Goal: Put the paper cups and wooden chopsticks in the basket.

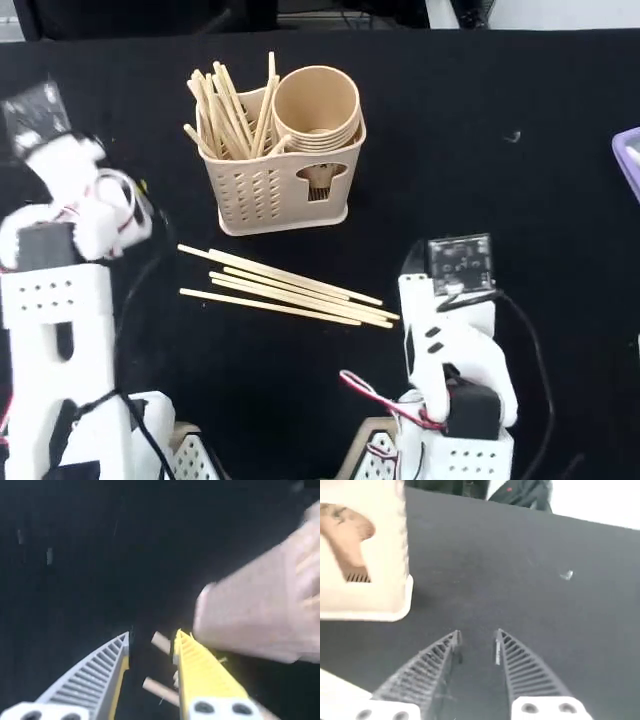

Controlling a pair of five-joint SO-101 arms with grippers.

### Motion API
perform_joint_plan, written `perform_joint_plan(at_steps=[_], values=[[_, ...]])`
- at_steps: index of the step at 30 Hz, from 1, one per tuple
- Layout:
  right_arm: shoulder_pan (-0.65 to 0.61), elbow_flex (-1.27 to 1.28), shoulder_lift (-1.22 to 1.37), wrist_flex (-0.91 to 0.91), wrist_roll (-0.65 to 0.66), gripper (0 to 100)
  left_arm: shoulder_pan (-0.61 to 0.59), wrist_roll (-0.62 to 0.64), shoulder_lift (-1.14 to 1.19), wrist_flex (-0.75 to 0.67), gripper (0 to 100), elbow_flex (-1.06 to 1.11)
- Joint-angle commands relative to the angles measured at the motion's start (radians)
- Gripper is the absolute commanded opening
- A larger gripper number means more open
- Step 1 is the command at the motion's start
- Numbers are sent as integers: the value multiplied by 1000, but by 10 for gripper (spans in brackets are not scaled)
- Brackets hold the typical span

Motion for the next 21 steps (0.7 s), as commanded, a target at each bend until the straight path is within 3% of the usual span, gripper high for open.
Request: perform_joint_plan(at_steps=[1, 5, 9, 15, 21], values=[[-25, -116, -27, 61, 84, 123, -21, 3, -8, -222, 155, 303], [-25, -222, 13, 117, 166, 123, -13, 11, -14, -433, 155, 493], [-37, -311, 220, 143, 229, 123, -13, 12, -9, -512, 155, 570], [-315, -311, 662, 178, 308, 123, -12, 12, -5, -528, 155, 615], [-549, -289, 852, 149, 321, 125, -16, 12, -12, -528, 155, 631]])
